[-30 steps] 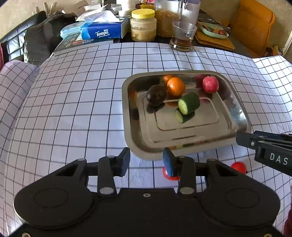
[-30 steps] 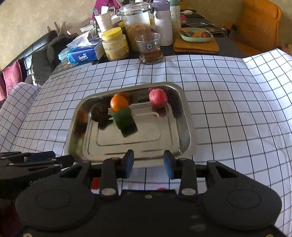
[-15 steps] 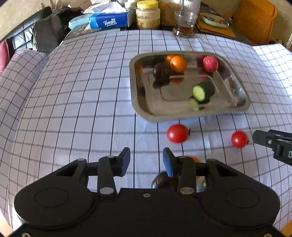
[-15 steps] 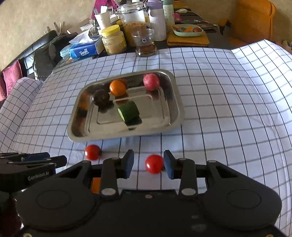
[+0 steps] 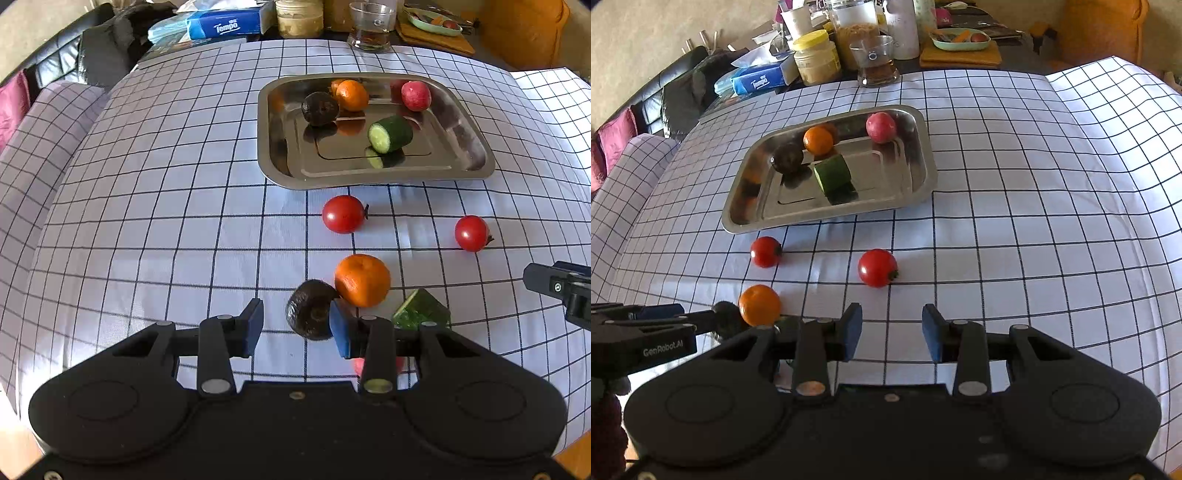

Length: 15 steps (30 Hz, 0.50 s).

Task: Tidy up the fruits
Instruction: 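Move the left tool to the red apple and close on it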

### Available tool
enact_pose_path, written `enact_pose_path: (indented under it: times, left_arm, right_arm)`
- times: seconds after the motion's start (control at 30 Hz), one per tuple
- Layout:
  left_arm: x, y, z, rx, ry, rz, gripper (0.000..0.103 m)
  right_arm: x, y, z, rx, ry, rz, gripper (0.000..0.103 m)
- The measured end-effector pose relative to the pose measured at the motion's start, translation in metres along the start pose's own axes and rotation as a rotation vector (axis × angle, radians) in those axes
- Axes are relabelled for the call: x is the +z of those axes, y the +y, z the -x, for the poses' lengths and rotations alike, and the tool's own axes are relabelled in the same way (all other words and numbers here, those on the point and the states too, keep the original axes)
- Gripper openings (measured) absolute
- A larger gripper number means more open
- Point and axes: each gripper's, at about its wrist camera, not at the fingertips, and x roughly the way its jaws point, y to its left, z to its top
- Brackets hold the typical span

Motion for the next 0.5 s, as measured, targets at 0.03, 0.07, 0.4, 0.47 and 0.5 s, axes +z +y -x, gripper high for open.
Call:
enact_pose_path:
  times: [0.03,0.07,0.4,0.47,0.5]
  left_arm:
    - [-0.001,-0.002,0.002,0.008,0.000,0.004,0.048]
    - [-0.002,-0.003,0.002,0.012,0.000,0.007,0.048]
    - [-0.015,-0.010,0.007,0.014,0.023,0.046,0.048]
    - [-0.018,-0.009,0.008,0.012,0.027,0.054,0.048]
    - [-0.019,-0.010,0.008,0.010,0.028,0.056,0.048]
  right_arm:
    - [0.000,-0.002,0.001,0.002,-0.001,0.006,0.038]
    - [0.000,-0.003,0.001,0.004,-0.001,0.012,0.038]
    - [0.004,-0.016,0.004,0.033,0.013,0.052,0.039]
    - [0.003,-0.019,0.004,0.036,0.018,0.056,0.039]
    - [0.003,-0.020,0.004,0.038,0.020,0.056,0.039]
